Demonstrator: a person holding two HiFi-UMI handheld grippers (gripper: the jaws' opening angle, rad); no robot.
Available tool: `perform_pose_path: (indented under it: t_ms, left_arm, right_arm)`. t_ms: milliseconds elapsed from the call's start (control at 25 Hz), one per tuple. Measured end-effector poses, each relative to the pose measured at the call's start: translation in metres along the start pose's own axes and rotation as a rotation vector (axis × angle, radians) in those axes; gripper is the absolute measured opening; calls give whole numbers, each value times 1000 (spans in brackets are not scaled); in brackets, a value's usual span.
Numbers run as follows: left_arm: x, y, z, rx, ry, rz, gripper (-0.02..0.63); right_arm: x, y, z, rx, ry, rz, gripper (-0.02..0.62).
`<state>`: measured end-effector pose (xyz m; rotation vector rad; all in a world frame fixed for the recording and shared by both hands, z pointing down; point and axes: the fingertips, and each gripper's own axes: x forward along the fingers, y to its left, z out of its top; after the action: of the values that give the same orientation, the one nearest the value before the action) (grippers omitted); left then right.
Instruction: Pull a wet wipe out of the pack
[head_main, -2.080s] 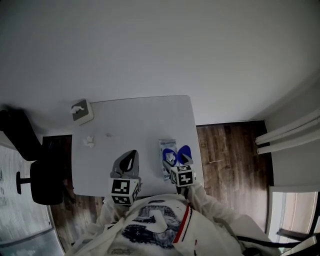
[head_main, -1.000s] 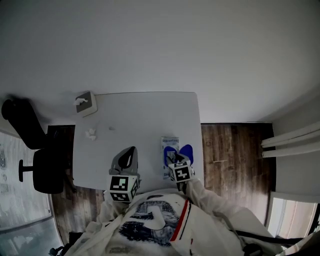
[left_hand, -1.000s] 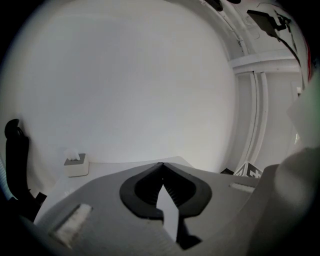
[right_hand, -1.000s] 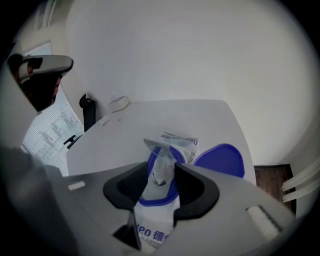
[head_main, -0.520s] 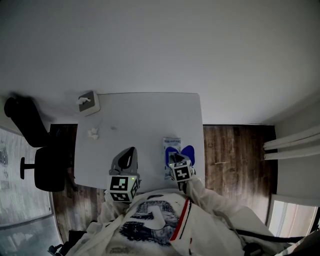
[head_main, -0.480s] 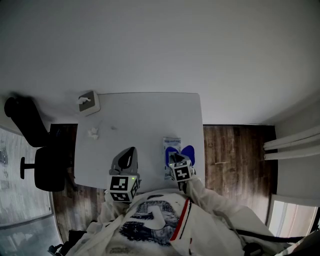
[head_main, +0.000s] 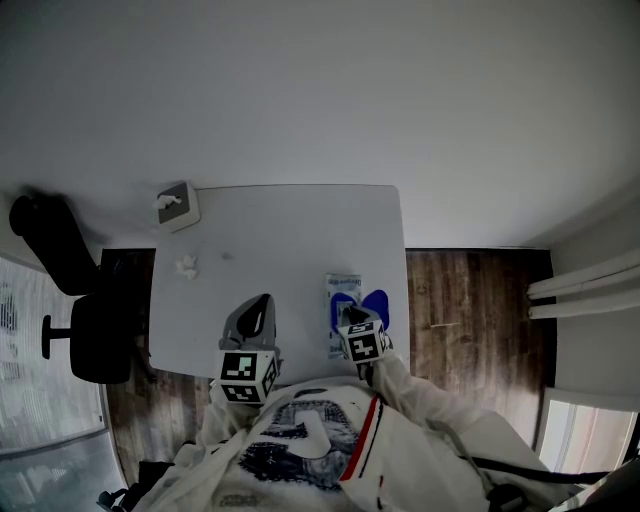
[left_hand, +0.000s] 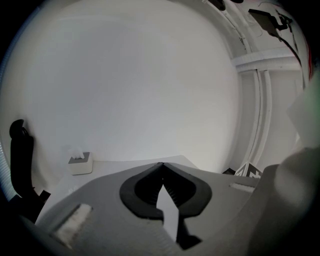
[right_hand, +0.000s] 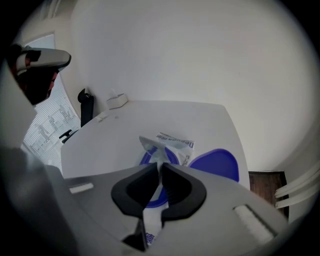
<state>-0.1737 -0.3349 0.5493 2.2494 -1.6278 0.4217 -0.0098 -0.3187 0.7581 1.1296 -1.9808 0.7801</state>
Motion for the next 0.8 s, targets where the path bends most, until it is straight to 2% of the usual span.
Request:
perform_pose_path:
  t_ms: [280,800]
  left_arm:
    - [-2,0,0,4,-5,-4,5]
    - [4,-12,4,9,-17,-59,5]
  right_arm:
    - [-2,-1,1,9,-12,-2,21]
    - [-27,-5,13,52,-99,-35,20]
